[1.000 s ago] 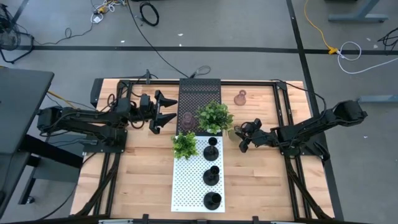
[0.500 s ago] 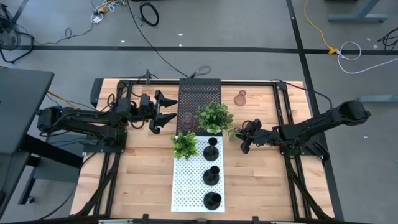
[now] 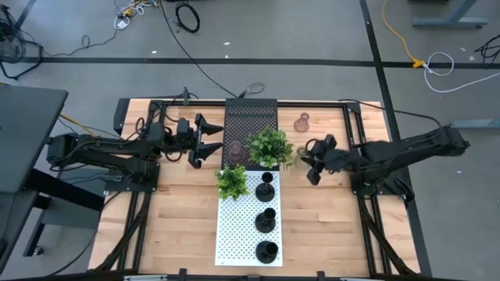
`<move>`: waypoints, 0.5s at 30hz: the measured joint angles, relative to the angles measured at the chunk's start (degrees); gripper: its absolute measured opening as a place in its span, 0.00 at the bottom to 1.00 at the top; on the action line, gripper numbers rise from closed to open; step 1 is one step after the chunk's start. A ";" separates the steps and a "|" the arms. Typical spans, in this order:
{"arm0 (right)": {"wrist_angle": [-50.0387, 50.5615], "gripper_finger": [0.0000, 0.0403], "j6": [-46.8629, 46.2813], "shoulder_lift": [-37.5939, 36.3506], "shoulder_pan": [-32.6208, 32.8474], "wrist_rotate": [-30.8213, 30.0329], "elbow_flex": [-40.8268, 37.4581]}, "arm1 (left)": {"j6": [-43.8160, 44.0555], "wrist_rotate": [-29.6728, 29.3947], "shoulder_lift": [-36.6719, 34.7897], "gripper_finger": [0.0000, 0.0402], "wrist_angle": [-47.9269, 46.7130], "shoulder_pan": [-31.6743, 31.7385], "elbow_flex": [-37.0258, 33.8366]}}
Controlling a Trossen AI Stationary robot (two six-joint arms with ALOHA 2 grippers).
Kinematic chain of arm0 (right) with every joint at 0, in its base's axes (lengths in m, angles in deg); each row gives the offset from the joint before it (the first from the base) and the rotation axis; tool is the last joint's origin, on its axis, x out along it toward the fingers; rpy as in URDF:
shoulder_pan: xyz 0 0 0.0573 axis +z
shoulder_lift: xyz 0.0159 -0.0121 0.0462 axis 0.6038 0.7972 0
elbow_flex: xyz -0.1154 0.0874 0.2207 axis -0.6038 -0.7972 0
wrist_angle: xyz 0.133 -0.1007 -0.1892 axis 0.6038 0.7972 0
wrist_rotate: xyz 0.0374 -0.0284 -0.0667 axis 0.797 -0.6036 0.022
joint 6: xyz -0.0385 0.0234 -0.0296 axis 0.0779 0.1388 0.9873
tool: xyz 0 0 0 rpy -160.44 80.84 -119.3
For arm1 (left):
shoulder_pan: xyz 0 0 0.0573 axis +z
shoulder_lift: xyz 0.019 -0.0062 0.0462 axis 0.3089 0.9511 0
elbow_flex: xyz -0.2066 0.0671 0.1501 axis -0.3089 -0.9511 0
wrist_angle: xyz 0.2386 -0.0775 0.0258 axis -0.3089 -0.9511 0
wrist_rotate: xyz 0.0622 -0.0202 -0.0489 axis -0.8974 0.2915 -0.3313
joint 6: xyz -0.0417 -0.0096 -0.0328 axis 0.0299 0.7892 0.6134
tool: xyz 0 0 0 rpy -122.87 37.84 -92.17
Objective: Pick & Place candle stick holders
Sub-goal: Put the green glass candle holder on the black shelf
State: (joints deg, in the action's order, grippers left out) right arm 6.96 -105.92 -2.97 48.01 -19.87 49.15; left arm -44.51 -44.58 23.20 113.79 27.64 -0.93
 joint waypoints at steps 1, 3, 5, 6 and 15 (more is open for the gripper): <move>2.42 0.16 0.26 -0.23 0.00 -0.44 2.63 | 0.06 0.00 0.00 0.72 -0.24 0.00 0.00; 7.38 0.16 0.97 -0.38 0.00 -0.88 7.49 | 0.11 0.00 0.00 0.72 -0.47 0.00 0.00; 11.35 0.16 1.23 -0.30 0.02 -1.08 11.95 | 0.12 0.00 0.00 0.72 -0.47 0.00 0.00; 12.66 0.16 1.48 -0.28 0.02 -1.27 14.12 | 0.12 0.00 0.00 0.72 -0.47 0.00 0.00; 11.90 0.16 7.67 0.44 0.02 -1.83 28.44 | -0.09 -0.02 0.00 0.72 -0.56 0.02 0.08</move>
State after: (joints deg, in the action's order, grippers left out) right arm 18.86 -98.25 -2.53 48.04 -21.69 77.59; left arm -44.61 -44.61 23.20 113.24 27.66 -0.85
